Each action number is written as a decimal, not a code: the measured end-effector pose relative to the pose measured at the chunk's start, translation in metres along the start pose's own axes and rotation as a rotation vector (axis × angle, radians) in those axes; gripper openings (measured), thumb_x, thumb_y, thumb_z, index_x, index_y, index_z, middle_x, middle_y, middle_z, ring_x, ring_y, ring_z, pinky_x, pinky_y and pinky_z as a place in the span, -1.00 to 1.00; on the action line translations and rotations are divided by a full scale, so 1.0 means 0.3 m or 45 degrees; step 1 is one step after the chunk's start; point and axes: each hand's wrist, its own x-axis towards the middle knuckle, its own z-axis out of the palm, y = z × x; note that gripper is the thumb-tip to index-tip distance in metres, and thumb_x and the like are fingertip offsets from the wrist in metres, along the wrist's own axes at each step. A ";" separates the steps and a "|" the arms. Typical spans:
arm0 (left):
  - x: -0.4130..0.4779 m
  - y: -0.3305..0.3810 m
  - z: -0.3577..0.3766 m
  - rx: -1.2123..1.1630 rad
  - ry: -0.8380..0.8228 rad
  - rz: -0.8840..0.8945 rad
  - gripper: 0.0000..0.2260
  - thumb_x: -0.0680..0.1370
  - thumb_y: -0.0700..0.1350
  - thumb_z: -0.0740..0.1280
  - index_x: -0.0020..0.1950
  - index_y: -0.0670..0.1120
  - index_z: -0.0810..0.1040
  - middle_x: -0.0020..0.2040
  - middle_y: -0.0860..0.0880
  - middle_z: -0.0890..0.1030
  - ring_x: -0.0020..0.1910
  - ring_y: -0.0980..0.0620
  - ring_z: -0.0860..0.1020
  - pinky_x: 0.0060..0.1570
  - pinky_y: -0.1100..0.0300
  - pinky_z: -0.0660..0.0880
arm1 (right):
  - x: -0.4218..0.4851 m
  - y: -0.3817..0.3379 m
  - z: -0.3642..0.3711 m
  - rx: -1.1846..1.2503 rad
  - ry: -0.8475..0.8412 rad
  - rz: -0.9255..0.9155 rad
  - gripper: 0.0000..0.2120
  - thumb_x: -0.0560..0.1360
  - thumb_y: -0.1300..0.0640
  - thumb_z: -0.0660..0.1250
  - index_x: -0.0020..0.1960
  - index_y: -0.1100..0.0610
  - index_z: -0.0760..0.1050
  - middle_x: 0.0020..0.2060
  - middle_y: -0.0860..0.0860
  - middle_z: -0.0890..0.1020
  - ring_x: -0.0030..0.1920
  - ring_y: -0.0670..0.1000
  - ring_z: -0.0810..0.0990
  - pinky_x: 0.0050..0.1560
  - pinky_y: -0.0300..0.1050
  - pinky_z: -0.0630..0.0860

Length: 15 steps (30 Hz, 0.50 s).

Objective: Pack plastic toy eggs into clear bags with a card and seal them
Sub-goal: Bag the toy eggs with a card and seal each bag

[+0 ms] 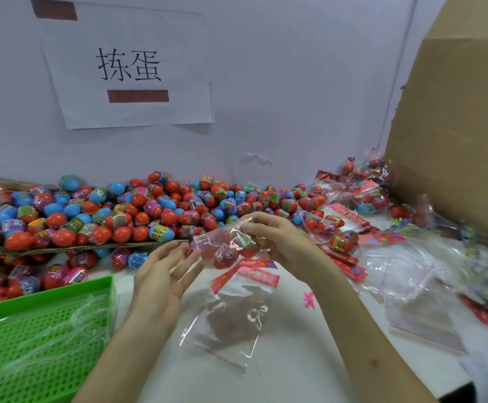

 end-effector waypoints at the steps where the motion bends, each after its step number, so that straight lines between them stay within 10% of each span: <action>1: 0.008 -0.002 -0.010 -0.016 0.046 -0.019 -0.83 0.65 -0.40 0.20 0.12 -0.19 0.51 0.20 -0.23 0.65 0.05 -0.17 0.70 -0.11 0.02 0.71 | 0.002 -0.010 -0.019 -0.046 -0.006 0.011 -0.76 0.56 0.12 0.44 0.16 0.23 0.60 -0.07 0.15 0.52 -0.12 0.20 0.42 -0.10 -0.05 0.43; 5: 0.016 -0.005 -0.019 -0.015 0.068 -0.057 -0.82 0.65 -0.41 0.15 0.07 -0.20 0.49 0.24 -0.26 0.62 0.05 -0.20 0.71 0.02 -0.05 0.69 | 0.007 -0.098 -0.146 -0.039 -0.006 -0.047 -0.86 0.62 0.19 0.33 0.10 0.21 0.63 -0.06 0.11 0.64 -0.15 0.06 0.66 -0.15 -0.14 0.60; 10: 0.004 -0.029 -0.006 0.051 0.042 -0.107 -0.80 0.65 -0.39 0.11 0.09 -0.19 0.48 0.23 -0.24 0.63 0.11 -0.25 0.69 0.24 -0.14 0.55 | 0.077 -0.229 -0.378 0.827 0.529 -0.414 -0.47 0.71 0.01 0.18 0.58 0.23 0.18 0.33 0.22 0.52 0.20 0.20 0.65 0.20 0.13 0.62; 12: 0.004 -0.030 -0.005 0.054 0.049 -0.122 -0.80 0.64 -0.39 0.11 0.10 -0.19 0.48 0.24 -0.24 0.63 0.12 -0.26 0.68 0.21 -0.13 0.56 | 0.100 -0.238 -0.427 0.580 0.651 -0.316 -0.45 0.73 -0.03 0.10 0.63 0.13 0.04 0.41 0.21 0.45 0.26 0.24 0.61 0.23 0.19 0.59; 15: 0.004 -0.030 -0.004 0.080 0.056 -0.108 -0.81 0.64 -0.38 0.12 0.09 -0.19 0.49 0.22 -0.23 0.64 0.11 -0.26 0.68 0.18 -0.11 0.57 | 0.103 -0.164 -0.416 0.154 0.791 -0.218 -0.64 0.72 0.15 0.15 0.50 0.19 0.33 0.21 0.19 0.64 0.06 0.15 0.71 0.10 0.07 0.65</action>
